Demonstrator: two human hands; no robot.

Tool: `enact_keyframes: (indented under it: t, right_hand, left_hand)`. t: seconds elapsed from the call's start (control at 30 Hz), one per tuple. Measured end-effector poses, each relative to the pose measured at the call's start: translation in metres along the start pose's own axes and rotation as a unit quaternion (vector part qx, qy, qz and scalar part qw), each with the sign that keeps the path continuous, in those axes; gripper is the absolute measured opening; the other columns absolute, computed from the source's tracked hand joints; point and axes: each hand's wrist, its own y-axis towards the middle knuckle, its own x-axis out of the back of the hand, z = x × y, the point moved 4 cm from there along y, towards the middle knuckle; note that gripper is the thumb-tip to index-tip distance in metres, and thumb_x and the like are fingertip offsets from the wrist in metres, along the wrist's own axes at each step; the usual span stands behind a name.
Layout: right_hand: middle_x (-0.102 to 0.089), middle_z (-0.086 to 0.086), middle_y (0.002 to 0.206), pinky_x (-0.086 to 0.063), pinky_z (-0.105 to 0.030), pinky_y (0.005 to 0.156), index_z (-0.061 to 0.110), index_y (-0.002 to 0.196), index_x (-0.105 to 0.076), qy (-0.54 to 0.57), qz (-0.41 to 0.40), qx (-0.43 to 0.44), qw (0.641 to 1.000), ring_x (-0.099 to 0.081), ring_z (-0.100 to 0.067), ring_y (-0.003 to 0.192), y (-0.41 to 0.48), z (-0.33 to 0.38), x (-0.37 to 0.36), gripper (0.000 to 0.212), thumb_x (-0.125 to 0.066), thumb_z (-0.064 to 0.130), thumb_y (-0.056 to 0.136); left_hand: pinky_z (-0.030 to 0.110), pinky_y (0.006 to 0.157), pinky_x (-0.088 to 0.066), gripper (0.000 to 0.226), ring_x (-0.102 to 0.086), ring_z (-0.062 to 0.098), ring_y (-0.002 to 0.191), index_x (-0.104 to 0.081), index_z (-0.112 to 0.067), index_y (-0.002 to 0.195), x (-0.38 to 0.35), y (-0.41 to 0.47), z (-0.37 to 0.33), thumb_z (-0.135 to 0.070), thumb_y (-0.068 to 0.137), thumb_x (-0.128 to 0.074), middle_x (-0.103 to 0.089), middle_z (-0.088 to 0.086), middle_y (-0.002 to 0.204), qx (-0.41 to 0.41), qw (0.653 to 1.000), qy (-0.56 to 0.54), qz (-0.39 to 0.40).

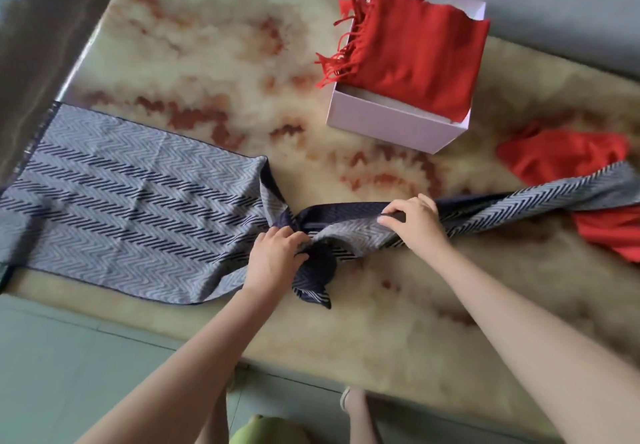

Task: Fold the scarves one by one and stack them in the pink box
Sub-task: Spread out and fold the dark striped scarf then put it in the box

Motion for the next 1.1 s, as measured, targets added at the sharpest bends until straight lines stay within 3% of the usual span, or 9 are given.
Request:
enact_keyframes:
  t: [0.07,0.17,0.33,0.5,0.63,0.87,0.93,1.0,1.1]
  right_hand:
    - [-0.07,-0.006,0.09,-0.025,-0.03,0.107,0.022,0.087,-0.069,0.018,-0.024,-0.02,0.999,-0.049,-0.031,0.116,0.004,-0.001,0.006,0.014,-0.066,0.036,0.085]
    - [-0.072,-0.006,0.088,-0.044,-0.033,0.09,0.023,0.082,-0.071,0.04,-0.093,-0.052,0.994,-0.058,-0.03,0.104,0.015,-0.001,0.027,0.014,-0.065,0.035,0.085]
    - [-0.072,-0.004,0.091,-0.046,-0.034,0.084,0.021,0.083,-0.07,0.05,-0.147,-0.106,0.982,-0.059,-0.031,0.099,0.04,-0.003,0.05,0.015,-0.063,0.034,0.085]
    - [-0.072,-0.008,0.097,-0.043,-0.034,0.088,0.015,0.092,-0.071,0.043,-0.211,-0.114,0.97,-0.061,-0.033,0.095,0.055,0.007,0.065,0.019,-0.059,0.029,0.089]
    - [-0.072,-0.006,0.093,-0.036,-0.029,0.077,0.017,0.088,-0.069,0.026,-0.214,-0.11,0.97,-0.059,-0.034,0.092,0.062,0.017,0.058,0.02,-0.055,0.03,0.09]
    - [-0.07,-0.005,0.098,-0.038,-0.03,0.067,0.017,0.097,-0.068,0.079,-0.321,-0.184,0.925,-0.061,-0.03,0.092,0.061,0.018,0.077,0.022,-0.049,0.028,0.093]
    - [-0.069,-0.005,0.101,-0.041,-0.031,0.076,0.016,0.098,-0.069,0.088,-0.35,-0.151,0.92,-0.06,-0.027,0.098,0.061,0.011,0.08,0.022,-0.051,0.023,0.089]
    - [-0.065,-0.007,0.108,-0.039,-0.033,0.092,0.015,0.105,-0.069,0.068,-0.321,-0.076,0.942,-0.054,-0.027,0.105,0.059,0.008,0.072,0.024,-0.057,0.019,0.084]
    - [-0.06,-0.009,0.111,-0.038,-0.031,0.095,0.012,0.107,-0.067,0.075,-0.287,-0.017,0.955,-0.053,-0.027,0.106,0.041,0.002,0.053,0.027,-0.062,0.013,0.08]
  left_hand:
    - [0.032,0.062,-0.046,0.022,-0.06,0.026,0.07,-0.074,-0.023,0.085,0.0,-0.003,-0.003,-0.021,0.065,-0.083,-0.062,-0.003,0.072,-0.024,0.998,-0.017,-0.063]
    - [0.029,0.067,-0.04,0.012,-0.057,0.021,0.072,-0.075,-0.025,0.089,0.006,-0.009,-0.012,-0.027,0.078,-0.069,-0.063,-0.007,0.076,-0.073,0.986,-0.05,-0.14]
    - [0.03,0.061,-0.047,0.021,-0.056,0.018,0.071,-0.075,-0.021,0.085,0.006,-0.016,-0.017,-0.033,0.086,-0.057,-0.063,-0.008,0.076,-0.11,0.975,-0.085,-0.174]
    - [0.028,0.056,-0.047,0.02,-0.056,0.019,0.067,-0.07,-0.02,0.079,-0.012,-0.034,-0.014,-0.03,0.085,-0.055,-0.057,-0.005,0.072,-0.189,0.976,-0.085,-0.071]
    - [0.024,0.049,-0.046,0.021,-0.059,0.016,0.066,-0.068,-0.022,0.082,-0.017,-0.06,-0.01,-0.034,0.089,-0.051,-0.057,-0.008,0.076,-0.198,0.973,-0.114,-0.003]
    - [0.024,0.057,-0.049,0.015,-0.054,0.007,0.075,-0.068,-0.029,0.083,-0.048,-0.101,0.004,-0.037,0.087,-0.056,-0.059,-0.013,0.08,-0.248,0.962,-0.092,0.071]
    - [0.021,0.065,-0.051,0.024,-0.055,0.005,0.082,-0.07,-0.032,0.092,-0.052,-0.103,0.008,-0.047,0.084,-0.052,-0.061,-0.015,0.09,-0.222,0.969,-0.077,0.075]
    - [0.019,0.07,-0.049,0.031,-0.057,0.006,0.089,-0.068,-0.033,0.1,-0.048,-0.096,0.005,-0.052,0.086,-0.048,-0.061,-0.017,0.098,-0.185,0.977,-0.087,0.055]
    - [0.02,0.069,-0.048,0.027,-0.059,0.01,0.089,-0.068,-0.027,0.098,-0.036,-0.073,-0.001,-0.041,0.091,-0.047,-0.062,-0.011,0.101,-0.154,0.982,-0.11,-0.01]
